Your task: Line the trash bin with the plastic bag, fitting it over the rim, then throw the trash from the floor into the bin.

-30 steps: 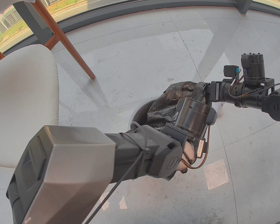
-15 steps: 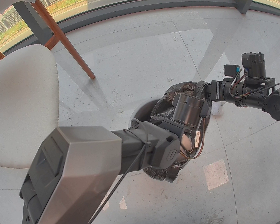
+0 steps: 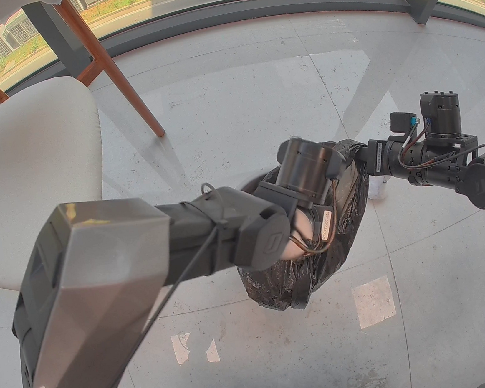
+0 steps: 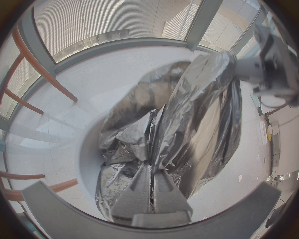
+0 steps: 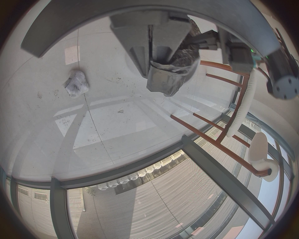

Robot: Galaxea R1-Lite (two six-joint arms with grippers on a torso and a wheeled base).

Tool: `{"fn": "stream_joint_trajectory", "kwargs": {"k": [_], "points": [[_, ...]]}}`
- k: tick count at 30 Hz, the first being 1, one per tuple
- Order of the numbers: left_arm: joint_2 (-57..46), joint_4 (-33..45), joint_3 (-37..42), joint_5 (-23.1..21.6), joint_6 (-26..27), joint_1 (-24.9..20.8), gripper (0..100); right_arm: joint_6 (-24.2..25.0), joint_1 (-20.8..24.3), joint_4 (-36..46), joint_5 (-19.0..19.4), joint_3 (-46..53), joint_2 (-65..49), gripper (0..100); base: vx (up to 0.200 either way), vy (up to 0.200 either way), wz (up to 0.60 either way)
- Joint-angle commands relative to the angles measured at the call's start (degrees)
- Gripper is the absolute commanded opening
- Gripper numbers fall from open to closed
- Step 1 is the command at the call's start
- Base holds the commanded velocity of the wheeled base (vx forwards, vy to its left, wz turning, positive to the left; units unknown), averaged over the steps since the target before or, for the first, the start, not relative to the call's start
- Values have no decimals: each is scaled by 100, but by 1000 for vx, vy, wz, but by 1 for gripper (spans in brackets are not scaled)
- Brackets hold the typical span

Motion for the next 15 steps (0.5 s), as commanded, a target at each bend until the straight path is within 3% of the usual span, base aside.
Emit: {"fn": "stream_joint_trajectory", "kwargs": {"k": [1, 4, 15], "points": [[-387, 254, -214, -67, 38, 47, 0, -3, -74, 1, 2, 22, 11, 0, 0, 0, 0], [-580, 614, -416, -225, 29, 91, 0, -55, -189, -7, 37, 93, 54, 0, 0, 0, 0], [-554, 649, -555, -471, 179, 759, 0, -161, -250, -236, 46, -435, 485, 0, 0, 0, 0]]}}
